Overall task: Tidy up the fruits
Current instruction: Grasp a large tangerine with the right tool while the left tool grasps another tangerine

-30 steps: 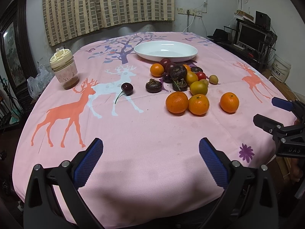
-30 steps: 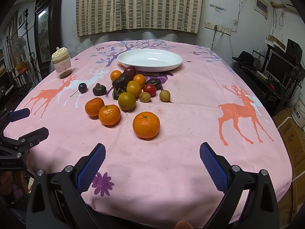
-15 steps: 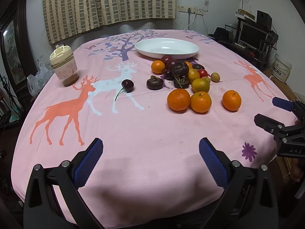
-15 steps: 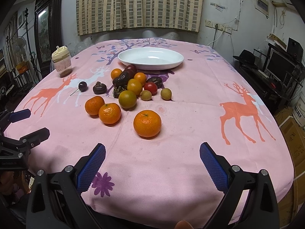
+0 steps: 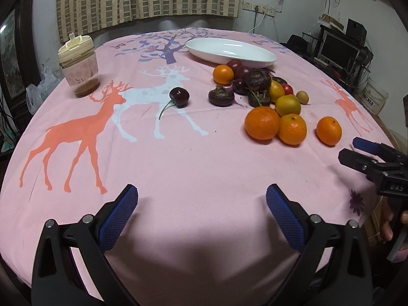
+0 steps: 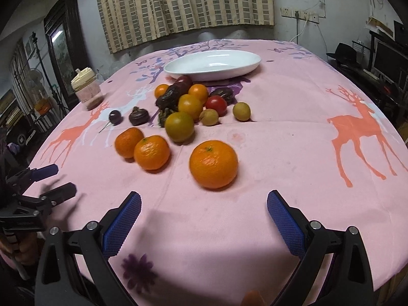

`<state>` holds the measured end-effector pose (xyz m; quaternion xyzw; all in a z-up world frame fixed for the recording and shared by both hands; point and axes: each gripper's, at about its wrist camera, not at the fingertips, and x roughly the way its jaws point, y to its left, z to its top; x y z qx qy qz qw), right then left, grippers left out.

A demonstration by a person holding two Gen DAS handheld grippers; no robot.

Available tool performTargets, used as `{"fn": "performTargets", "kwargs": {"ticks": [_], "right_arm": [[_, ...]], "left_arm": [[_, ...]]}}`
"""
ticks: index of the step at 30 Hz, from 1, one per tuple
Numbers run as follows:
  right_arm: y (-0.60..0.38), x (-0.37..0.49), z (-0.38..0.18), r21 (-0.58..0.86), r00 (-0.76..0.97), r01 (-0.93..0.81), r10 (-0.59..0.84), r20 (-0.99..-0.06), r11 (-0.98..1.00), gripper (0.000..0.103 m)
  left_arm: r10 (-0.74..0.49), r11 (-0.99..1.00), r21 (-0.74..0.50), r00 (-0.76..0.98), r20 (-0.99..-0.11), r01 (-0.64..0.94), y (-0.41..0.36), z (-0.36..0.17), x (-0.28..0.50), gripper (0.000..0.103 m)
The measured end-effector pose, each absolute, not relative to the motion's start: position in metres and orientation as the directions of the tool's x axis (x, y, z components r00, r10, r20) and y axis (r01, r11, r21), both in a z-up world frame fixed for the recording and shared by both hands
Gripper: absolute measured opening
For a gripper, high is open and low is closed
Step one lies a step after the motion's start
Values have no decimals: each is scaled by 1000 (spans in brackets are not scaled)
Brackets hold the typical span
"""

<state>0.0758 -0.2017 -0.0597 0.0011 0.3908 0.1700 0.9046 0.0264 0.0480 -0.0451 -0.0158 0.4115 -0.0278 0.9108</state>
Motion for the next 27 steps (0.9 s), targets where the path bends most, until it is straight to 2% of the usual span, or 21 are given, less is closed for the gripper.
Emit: {"fn": "performTargets", "kwargs": {"ticks": [2, 5, 10, 13, 15, 16, 19, 22, 27], "right_arm": [[-201, 85, -60, 123, 636, -302, 296, -713, 945, 99], [-200, 98, -59, 86, 637, -299, 265, -724, 950, 92], [-195, 112, -65, 77, 584, -343, 277, -763, 936, 86], [-191, 114, -70, 58, 574, -355, 266, -775, 933, 70], [-191, 114, -69, 59, 577, -368, 278, -768, 928, 51], [-191, 114, -69, 82, 568, -381, 303, -765, 921, 47], [-192, 114, -70, 84, 571, -384, 308, -760, 920, 46], [-194, 115, -70, 100, 567, -386, 321, -759, 917, 46], [-196, 115, -70, 115, 562, -388, 334, -757, 914, 47]], "left_arm": [[-85, 996, -71, 664, -743, 48, 53, -42, 33, 98], [-102, 995, -75, 671, -735, 70, 55, -38, 44, 98], [-175, 982, -81, 650, -739, 172, 47, -33, 62, 98], [-207, 965, -52, 629, -749, 256, 36, -34, 73, 98], [-231, 950, -38, 613, -755, 311, 28, -33, 80, 98], [-243, 942, -34, 606, -758, 335, 25, -33, 85, 96], [-276, 914, -22, 580, -767, 405, 16, -32, 98, 80], [-314, 887, -35, 545, -778, 461, 9, -36, 113, 70], [-343, 846, -37, 490, -801, 532, 0, -45, 133, 70]]}}
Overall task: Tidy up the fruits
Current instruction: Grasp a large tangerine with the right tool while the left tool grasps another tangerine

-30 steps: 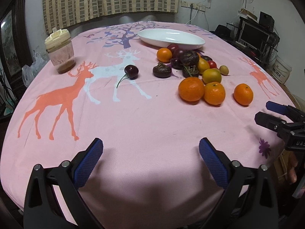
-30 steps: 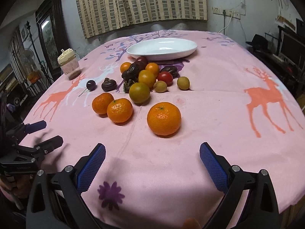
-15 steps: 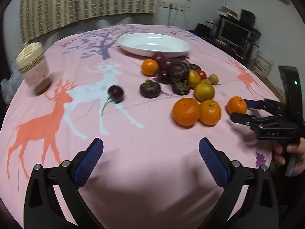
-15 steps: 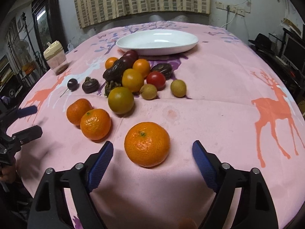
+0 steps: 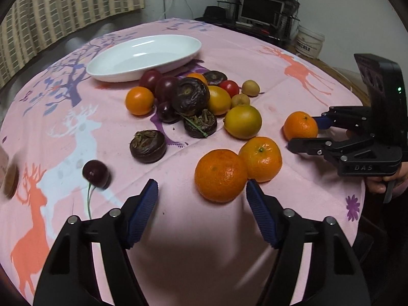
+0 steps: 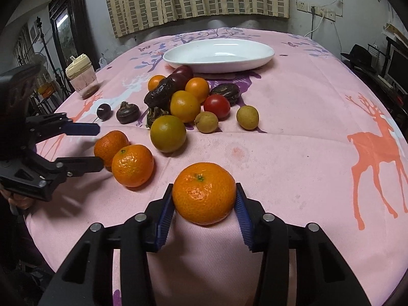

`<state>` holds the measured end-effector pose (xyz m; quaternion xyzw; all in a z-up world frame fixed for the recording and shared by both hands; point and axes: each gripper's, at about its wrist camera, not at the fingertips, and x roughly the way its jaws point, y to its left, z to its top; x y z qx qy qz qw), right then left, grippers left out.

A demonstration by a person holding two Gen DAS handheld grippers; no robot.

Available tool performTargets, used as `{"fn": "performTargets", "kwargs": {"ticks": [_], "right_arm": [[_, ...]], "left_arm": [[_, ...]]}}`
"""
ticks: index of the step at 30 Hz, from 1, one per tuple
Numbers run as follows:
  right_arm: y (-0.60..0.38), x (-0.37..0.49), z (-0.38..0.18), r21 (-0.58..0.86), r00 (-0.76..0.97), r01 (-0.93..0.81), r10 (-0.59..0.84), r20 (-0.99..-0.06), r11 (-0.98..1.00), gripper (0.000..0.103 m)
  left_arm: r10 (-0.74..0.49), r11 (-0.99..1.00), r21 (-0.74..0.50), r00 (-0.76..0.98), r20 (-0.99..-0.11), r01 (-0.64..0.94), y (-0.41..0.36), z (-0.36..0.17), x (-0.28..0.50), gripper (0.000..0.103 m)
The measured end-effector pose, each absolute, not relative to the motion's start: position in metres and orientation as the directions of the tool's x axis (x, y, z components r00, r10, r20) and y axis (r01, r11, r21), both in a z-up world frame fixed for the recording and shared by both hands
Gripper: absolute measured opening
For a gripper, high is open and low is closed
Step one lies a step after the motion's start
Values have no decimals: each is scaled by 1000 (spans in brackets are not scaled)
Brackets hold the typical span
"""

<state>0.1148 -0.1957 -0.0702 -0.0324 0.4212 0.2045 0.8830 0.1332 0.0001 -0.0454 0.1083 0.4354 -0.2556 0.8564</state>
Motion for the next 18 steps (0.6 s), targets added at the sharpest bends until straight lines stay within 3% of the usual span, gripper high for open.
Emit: {"fn": "performTargets", "kwargs": {"ticks": [6, 10, 14, 18], "right_arm": [[-197, 116, -71, 129, 557, -390, 345, -755, 912, 47], [-196, 116, -71, 122, 555, -393, 341, -759, 911, 46], [-200, 121, -68, 157, 528, -401, 368, -766, 902, 45], [-206, 135, -51, 295, 479, -431, 493, -726, 853, 45]], "left_arm": [[-405, 817, -101, 439, -802, 568, -2, -50, 146, 67], [-479, 778, -187, 373, -795, 600, 0, -50, 148, 44], [-471, 773, -164, 382, -795, 612, -3, -49, 141, 43], [-481, 781, -177, 397, -782, 598, 3, -36, 142, 43]]}}
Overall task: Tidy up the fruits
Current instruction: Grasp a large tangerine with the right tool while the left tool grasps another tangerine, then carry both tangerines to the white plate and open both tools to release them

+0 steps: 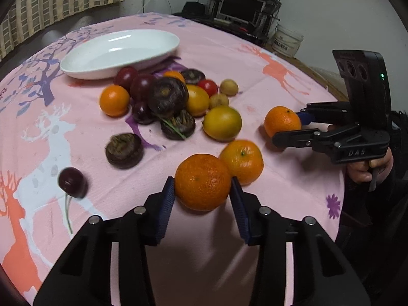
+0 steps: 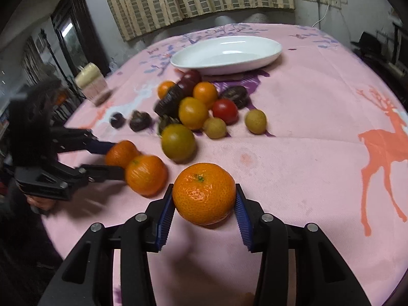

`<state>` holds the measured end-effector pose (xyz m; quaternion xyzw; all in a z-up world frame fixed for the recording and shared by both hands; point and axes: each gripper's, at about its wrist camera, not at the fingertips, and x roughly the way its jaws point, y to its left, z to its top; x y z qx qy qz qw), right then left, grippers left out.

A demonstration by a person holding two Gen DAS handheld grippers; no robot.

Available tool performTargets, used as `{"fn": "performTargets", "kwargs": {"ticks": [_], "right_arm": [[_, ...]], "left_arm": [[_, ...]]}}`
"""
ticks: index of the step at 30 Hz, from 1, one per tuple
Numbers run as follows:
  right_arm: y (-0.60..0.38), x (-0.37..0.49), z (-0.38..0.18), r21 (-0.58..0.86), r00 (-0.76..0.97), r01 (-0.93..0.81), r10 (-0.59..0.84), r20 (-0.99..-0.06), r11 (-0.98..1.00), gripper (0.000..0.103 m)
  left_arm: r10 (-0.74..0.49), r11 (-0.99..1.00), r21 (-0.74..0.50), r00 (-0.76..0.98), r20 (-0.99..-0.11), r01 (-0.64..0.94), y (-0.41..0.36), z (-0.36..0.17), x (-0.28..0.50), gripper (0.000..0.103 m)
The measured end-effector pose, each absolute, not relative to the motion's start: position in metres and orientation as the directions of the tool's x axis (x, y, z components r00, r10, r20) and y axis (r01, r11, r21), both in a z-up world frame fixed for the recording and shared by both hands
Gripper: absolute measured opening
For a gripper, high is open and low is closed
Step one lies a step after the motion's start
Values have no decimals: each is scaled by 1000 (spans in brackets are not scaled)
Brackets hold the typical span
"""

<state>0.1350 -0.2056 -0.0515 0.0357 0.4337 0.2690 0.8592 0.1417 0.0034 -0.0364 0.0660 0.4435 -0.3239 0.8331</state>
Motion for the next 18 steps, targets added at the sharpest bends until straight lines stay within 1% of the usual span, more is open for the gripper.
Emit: {"fn": "performTargets", "kwargs": {"ticks": [2, 4, 6, 8, 9, 12, 13, 15, 18], "right_arm": [[-203, 154, -32, 307, 514, -444, 520, -683, 842, 45], [-198, 181, -17, 292, 562, -441, 515, -647, 849, 45], [-192, 217, -6, 263, 624, -417, 484, -613, 870, 45], [-178, 268, -1, 224, 668, -380, 433, -605, 898, 45], [-173, 282, -3, 220, 671, -368, 422, -610, 903, 45], [-154, 342, -21, 194, 656, -298, 349, -669, 934, 45], [-152, 352, -26, 194, 647, -285, 338, -683, 938, 45], [-148, 367, -38, 190, 615, -276, 324, -719, 942, 45], [-144, 376, -52, 175, 576, -270, 304, -759, 947, 46]], "left_arm": [[-492, 795, -180, 442, -749, 579, 8, -19, 149, 43], [-488, 827, -190, 506, -711, 530, 12, 0, 169, 43], [-472, 861, -223, 553, -687, 457, 16, 13, 196, 43], [-429, 895, -238, 581, -692, 377, 16, 19, 232, 43], [-391, 915, -219, 603, -695, 340, 14, 20, 250, 43], [-283, 957, -166, 626, -727, 239, 7, 14, 301, 43], [-264, 963, -172, 616, -742, 206, 8, 10, 316, 43], [-255, 966, -176, 590, -766, 188, 8, 7, 334, 43], [-205, 976, -124, 580, -789, 177, 0, -1, 356, 43]]}}
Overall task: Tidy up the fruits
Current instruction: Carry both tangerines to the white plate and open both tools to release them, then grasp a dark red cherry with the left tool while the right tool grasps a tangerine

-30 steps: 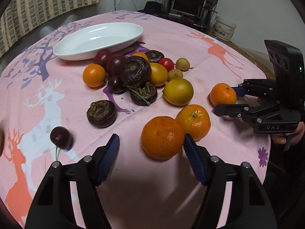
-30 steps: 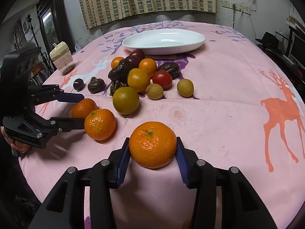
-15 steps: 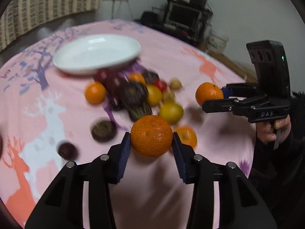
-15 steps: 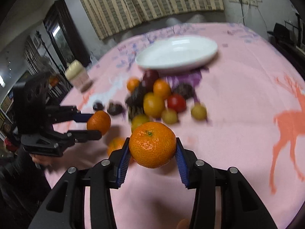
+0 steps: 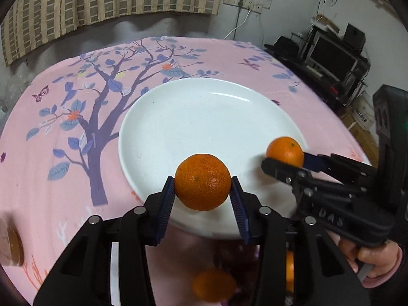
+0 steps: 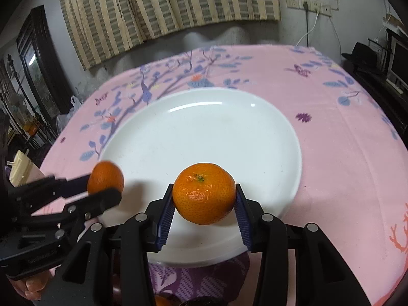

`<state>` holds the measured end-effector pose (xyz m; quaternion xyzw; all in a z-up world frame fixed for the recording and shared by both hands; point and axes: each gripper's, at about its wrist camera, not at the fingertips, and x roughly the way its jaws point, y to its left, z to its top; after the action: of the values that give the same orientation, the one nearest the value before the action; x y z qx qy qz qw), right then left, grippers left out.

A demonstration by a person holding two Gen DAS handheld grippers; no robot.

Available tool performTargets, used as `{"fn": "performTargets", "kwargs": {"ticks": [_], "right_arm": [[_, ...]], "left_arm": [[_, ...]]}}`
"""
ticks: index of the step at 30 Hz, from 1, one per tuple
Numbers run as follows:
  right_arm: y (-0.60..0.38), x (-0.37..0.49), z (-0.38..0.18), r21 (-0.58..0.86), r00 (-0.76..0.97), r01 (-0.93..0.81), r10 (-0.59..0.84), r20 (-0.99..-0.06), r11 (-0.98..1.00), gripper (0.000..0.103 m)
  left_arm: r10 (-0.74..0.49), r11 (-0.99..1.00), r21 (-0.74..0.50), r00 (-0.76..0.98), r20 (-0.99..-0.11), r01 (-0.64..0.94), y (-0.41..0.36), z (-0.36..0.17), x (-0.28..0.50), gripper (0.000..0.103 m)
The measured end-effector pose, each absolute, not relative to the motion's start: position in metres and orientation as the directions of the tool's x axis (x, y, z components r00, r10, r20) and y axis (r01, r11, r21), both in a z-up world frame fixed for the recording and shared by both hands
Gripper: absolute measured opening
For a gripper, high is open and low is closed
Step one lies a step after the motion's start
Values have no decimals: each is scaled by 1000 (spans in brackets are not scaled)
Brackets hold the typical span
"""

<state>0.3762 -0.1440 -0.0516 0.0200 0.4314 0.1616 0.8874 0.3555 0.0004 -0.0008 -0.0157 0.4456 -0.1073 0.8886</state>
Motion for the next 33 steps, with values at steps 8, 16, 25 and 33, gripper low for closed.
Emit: {"fn": "performTargets", "kwargs": {"ticks": [8, 16, 25, 33], "right_arm": [[-141, 367, -55, 106, 589, -278, 256, -766, 955, 50], [-162, 285, -15, 66, 727, -266, 245, -642, 962, 68], [-169, 147, -38, 322, 578, -366, 484, -657, 873, 69], [-117, 117, -60, 63, 590, -419, 325, -739, 906, 69]], "left_arm": [[-169, 984, -106, 549, -818, 145, 0, -24, 373, 54], [-118, 993, -105, 701, -703, 63, 47, 40, 313, 98], [-98, 995, -90, 708, -699, 49, 96, 17, 233, 98], [-99, 994, -110, 697, -710, 29, 118, 0, 202, 98]]}}
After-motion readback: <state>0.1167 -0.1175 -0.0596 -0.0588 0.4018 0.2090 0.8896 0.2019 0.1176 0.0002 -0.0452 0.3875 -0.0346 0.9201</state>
